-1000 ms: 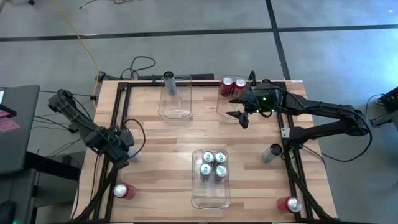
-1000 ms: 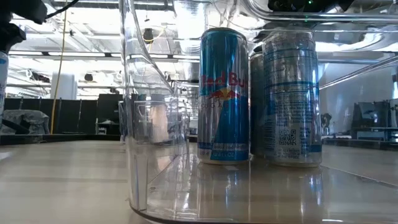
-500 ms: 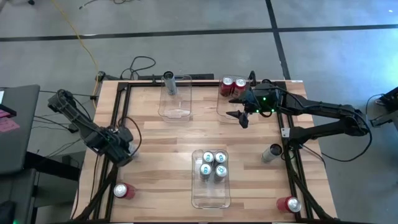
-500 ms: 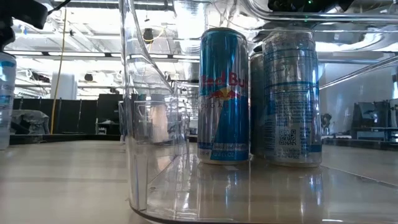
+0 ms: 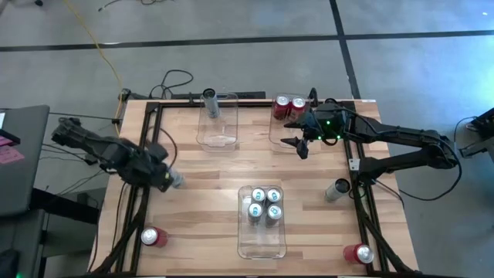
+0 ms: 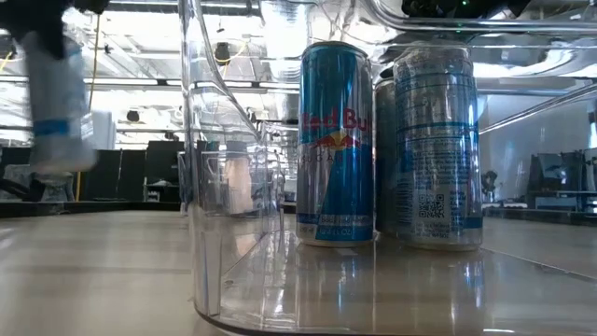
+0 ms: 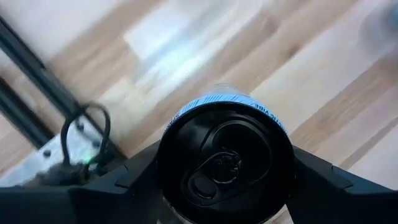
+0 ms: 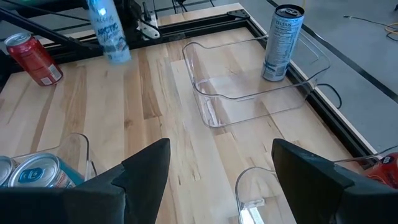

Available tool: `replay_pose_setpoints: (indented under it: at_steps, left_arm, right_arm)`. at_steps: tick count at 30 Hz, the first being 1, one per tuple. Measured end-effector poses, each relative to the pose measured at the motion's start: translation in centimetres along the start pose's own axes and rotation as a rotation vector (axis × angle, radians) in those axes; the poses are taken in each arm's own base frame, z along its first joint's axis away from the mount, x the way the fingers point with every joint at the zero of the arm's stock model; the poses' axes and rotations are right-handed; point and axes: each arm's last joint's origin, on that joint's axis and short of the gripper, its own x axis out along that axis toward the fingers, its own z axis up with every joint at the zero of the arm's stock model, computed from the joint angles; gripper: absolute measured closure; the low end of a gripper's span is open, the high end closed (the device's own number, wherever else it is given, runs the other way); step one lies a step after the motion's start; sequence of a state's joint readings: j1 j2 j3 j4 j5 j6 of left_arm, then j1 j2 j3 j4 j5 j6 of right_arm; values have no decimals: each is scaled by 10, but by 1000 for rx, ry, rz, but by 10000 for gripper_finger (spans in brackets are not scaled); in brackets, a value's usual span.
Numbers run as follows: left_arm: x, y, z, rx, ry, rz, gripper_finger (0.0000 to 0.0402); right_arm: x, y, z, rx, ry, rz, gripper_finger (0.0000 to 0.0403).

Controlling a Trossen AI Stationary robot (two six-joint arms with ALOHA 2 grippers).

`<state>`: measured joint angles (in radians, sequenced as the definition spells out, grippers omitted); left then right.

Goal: Sort soda cans
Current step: Put the bottom left white soda can into the top left transparent bin

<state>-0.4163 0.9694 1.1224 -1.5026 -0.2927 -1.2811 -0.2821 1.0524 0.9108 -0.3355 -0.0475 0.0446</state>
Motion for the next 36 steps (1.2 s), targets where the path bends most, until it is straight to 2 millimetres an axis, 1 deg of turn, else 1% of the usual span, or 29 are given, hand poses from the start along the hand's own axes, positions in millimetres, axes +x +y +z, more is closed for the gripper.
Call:
replay_pose_setpoints:
  at_steps: [4,9,13,16,21,28,31,36]
  left_arm:
    - [-22,-2,24,-40,-110,-8,150]
    - [-48,-8,64,-6,-226,15,150]
    - [-57,-13,103,26,-261,80,150]
    - [-55,-15,134,60,-239,118,150]
    - [-33,-17,186,127,-174,172,150]
    - [11,-16,252,194,-134,137,150]
    - [31,-12,277,229,-112,149,150]
    - [67,3,313,268,-61,197,150]
  right_arm:
    - [0,0,0,0,0,0,104]
    - [0,0,1,-1,-15,1,104]
    - [0,0,2,-1,-16,1,104]
    - [0,0,1,-1,-14,1,104]
    - [0,0,0,-14,-3,0,104]
    - [0,0,0,-29,5,-1,104]
    - [0,0,0,-38,5,-2,104]
    - [0,0,0,-42,5,-2,104]
